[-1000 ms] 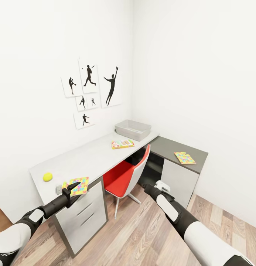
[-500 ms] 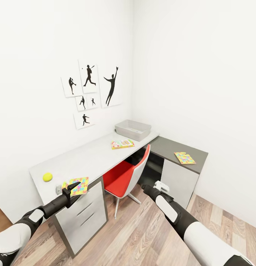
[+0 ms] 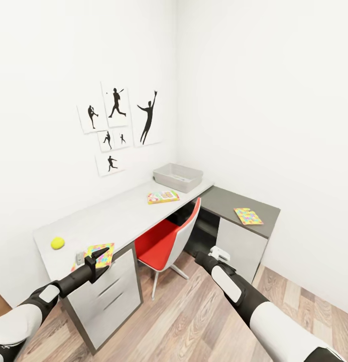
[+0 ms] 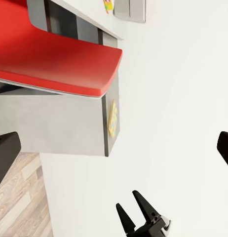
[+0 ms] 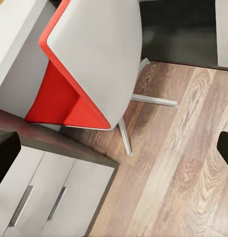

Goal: Put all the toys in the child's room - the three board games (two on the bed and one on the table), the two jigsaw puzzles on the table, and the tennis ball on the table - inside the toy box on the table in the child's room.

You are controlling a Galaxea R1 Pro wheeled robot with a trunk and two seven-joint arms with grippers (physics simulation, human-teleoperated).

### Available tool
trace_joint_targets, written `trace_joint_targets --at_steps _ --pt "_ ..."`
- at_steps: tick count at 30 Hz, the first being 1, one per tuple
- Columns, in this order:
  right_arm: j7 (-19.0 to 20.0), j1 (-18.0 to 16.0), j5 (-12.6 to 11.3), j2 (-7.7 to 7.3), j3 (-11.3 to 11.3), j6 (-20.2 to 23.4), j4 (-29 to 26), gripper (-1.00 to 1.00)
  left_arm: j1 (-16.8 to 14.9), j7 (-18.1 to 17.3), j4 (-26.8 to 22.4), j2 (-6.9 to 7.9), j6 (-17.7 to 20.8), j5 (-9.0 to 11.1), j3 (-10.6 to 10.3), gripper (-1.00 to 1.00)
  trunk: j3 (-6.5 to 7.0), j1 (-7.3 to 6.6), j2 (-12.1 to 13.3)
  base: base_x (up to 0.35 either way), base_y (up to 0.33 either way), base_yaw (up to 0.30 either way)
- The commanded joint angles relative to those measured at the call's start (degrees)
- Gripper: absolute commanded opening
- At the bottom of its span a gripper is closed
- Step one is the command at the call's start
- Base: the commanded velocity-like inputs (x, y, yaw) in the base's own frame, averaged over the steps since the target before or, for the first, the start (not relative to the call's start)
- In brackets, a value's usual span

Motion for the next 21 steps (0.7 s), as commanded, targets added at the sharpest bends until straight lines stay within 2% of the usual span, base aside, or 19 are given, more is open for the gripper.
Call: trace_joint_targets --at_steps 1,21 --pt "-0.42 -0.06 -0.27 -0.04 0.21 0.13 -0.1 1.0 -0.06 -0.27 -0.06 -0.01 0.37 -0.59 0.49 1.0 -0.11 0.03 -0.1 0.013 -0.019 0.0" --pt "-0.42 -0.06 -0.26 -0.04 0.27 0.04 -0.1 1.0 0.12 -0.27 -0.06 0.05 0.37 -0.55 0.5 1.0 -0.11 0.03 -0.1 0.003 -0.003 0.0"
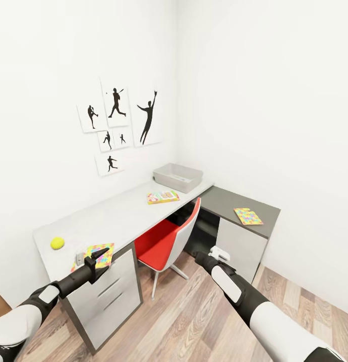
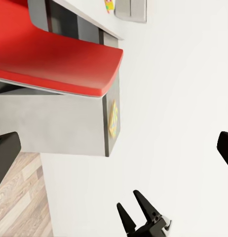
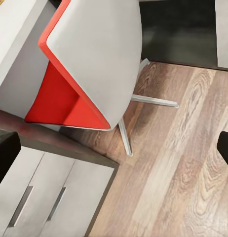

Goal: Put all the toys in the child's room - the three board games (two on the bed and one on the table), the two jigsaw puzzles on the table, and the tennis ball on the table - inside the toy box on the table in the child's room.

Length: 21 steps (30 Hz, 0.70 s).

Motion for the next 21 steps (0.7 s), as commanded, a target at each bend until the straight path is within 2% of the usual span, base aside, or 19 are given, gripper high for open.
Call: trace_joint_targets --at_steps 1,21 --pt "-0.42 -0.06 -0.27 -0.04 0.19 0.11 -0.1 1.0 -0.02 -0.27 -0.05 -0.01 0.37 -0.58 0.49 1.0 -0.11 0.02 -0.1 0.02 0.0 0.0" --pt "-0.42 -0.06 -0.27 -0.04 0.25 0.11 -0.1 1.0 0.27 -0.27 -0.05 -0.01 0.57 -0.54 0.5 1.0 -0.11 0.02 -0.1 0.039 0.0 0.0"
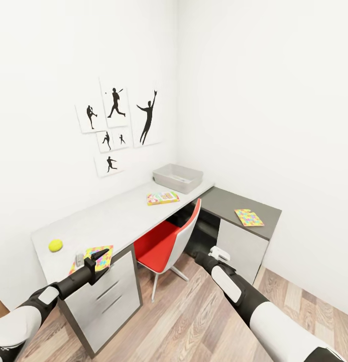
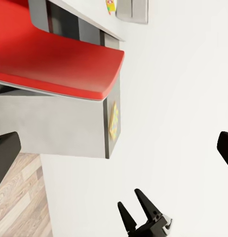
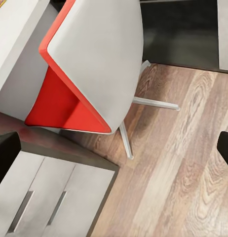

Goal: Put all the toys in the child's room - the three board games (two on the bed and one on the table), the two jigsaw puzzles on the table, and the tennis ball on the table - inside the toy box on the table in the child's room.

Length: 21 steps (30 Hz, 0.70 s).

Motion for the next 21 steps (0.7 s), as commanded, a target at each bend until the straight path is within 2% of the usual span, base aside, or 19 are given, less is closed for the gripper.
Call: trace_joint_targets --at_steps 1,21 --pt "-0.42 -0.06 -0.27 -0.04 0.18 0.11 -0.1 1.0 -0.04 -0.27 -0.05 -0.01 0.38 -0.59 0.49 1.0 -0.11 0.02 -0.1 0.002 0.0 0.0" --pt "-0.41 -0.06 -0.27 -0.04 0.18 0.11 -0.1 1.0 0.07 -0.34 -0.05 0.08 0.34 -0.54 0.66 1.0 -0.11 0.02 -0.1 0.0 0.0 0.0"
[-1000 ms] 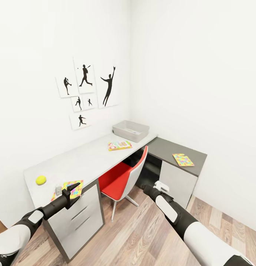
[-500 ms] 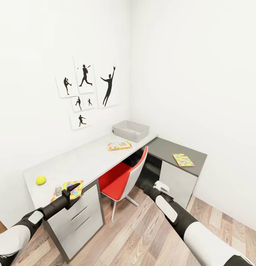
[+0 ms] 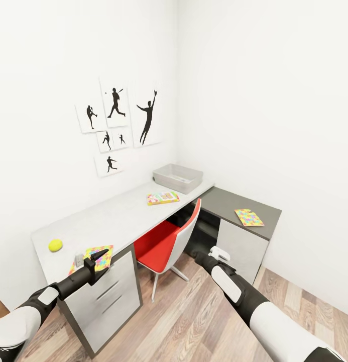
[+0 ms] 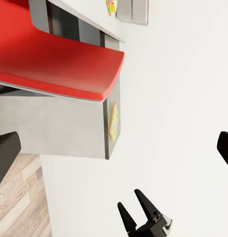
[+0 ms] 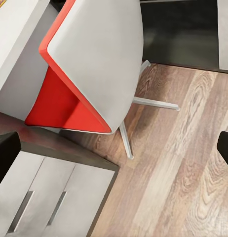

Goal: Put all the toys in the child's room - the three board games (two on the bed and one on the table), the two jigsaw puzzles on the table, and the tennis ball on the table - inside the toy box on the table in the child's room.

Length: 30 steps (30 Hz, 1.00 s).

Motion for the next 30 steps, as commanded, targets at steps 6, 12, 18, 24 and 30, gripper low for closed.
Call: trace_joint_targets --at_steps 6,12,18,24,30 --pt "-0.42 -0.06 -0.27 -0.04 0.24 0.11 -0.1 1.0 -0.07 -0.29 -0.05 0.05 0.36 -0.58 0.72 1.0 -0.11 0.02 -0.1 0.0 0.0 0.0" --pt "-0.42 -0.06 -0.27 -0.04 0.23 0.11 -0.1 1.0 -0.05 -0.29 -0.05 0.09 0.35 -0.63 1.02 1.0 -0.11 0.02 -0.1 0.0 0.0 0.0" --pt "-0.43 -0.06 -0.3 -0.02 0.24 0.11 -0.1 1.0 0.01 -0.29 -0.05 0.22 0.42 -0.64 1.1 1.0 -1.0 1.12 -2.1 0.0 0.0 0.0" --pt "-0.42 -0.06 -0.28 -0.03 0.25 0.11 -0.1 1.0 0.0 -0.29 -0.05 0.19 0.45 -0.65 1.11 1.0 -1.0 1.12 -2.1 0.0 0.0 0.0" --pt "-0.42 -0.06 -0.27 -0.04 0.25 0.11 -0.1 1.0 0.02 -0.29 -0.05 0.18 0.39 -0.65 1.11 1.0 -1.0 1.12 -2.1 0.0 0.0 0.0"
